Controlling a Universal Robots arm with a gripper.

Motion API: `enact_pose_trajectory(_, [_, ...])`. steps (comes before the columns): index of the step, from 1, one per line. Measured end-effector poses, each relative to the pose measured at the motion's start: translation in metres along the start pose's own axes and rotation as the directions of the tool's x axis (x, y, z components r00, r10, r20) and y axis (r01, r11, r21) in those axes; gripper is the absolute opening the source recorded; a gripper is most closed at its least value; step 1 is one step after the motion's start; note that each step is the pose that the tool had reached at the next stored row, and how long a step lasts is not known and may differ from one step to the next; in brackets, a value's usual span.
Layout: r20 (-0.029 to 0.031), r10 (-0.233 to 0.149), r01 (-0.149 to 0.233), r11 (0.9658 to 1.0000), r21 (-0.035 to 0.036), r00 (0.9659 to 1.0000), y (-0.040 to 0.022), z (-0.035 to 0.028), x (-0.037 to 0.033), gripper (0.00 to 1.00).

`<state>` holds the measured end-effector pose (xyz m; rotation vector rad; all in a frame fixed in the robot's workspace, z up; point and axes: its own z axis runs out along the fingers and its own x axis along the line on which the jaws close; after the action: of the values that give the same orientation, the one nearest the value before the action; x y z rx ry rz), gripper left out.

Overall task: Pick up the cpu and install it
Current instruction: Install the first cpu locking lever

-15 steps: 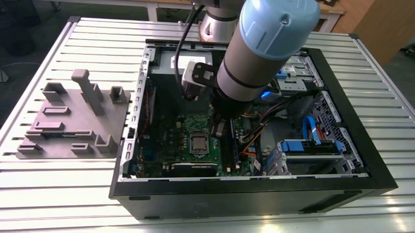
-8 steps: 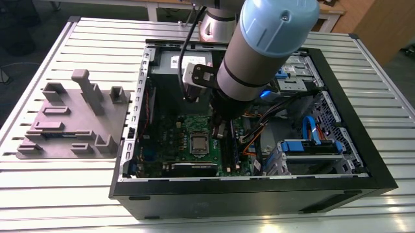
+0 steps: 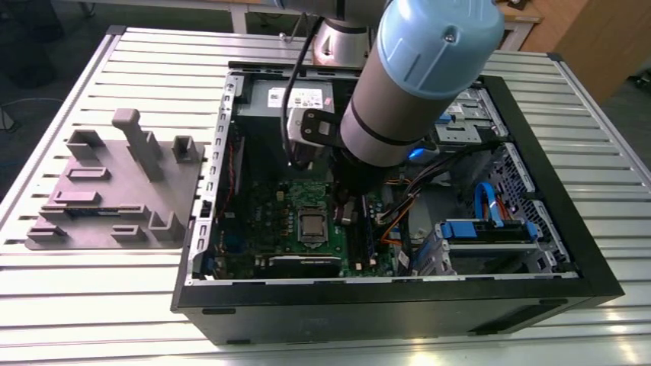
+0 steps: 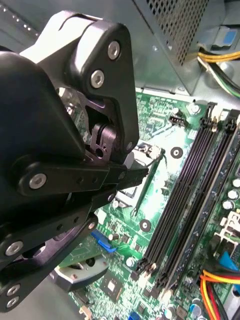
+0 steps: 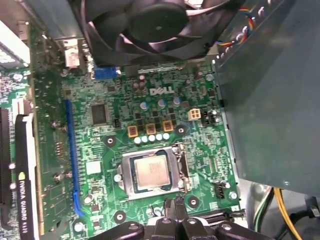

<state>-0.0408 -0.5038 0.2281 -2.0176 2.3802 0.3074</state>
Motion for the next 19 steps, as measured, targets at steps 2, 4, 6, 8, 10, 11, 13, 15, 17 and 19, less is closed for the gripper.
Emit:
enact_pose_trajectory(2, [-0.0039,-0.005,0.005,1.0000,-0.0001,1.0000,-0.0002,0.0007,0.0007,0.10])
enact_pose_trajectory(4, [-0.0092,-0.012,0.012,0.9999,-0.0005,0.9999,-0.0004,0.0015,0.0012,0.10])
enact_pose_trajectory(6, [-0.0127,-0.022,0.022,0.9998,-0.0018,0.9997,-0.0006,0.0028,0.0015,0.10])
enact_pose_trajectory(8, [-0.0163,-0.033,0.033,0.9994,-0.0034,0.9993,-0.0008,0.0042,0.0019,0.10])
enact_pose_trajectory(10, [-0.0200,-0.040,0.040,0.9992,-0.0041,0.9990,-0.0011,0.0051,0.0025,0.10])
enact_pose_trajectory(11, [-0.0218,-0.042,0.042,0.9991,-0.0043,0.9989,-0.0012,0.0056,0.0029,0.10])
enact_pose_trajectory(13, [-0.0269,-0.047,0.047,0.9989,-0.0043,0.9985,-0.0014,0.0063,0.0034,0.10])
enact_pose_trajectory(15, [-0.0410,-0.050,0.050,0.9987,-0.0034,0.9979,-0.0015,0.0066,0.0035,0.10])
enact_pose_trajectory(17, [-0.0577,-0.053,0.053,0.9986,-0.0021,0.9969,-0.0013,0.0072,0.0036,0.10])
enact_pose_trajectory(19, [-0.0668,-0.059,0.059,0.9983,-0.0022,0.9960,-0.0008,0.0090,0.0040,0.10])
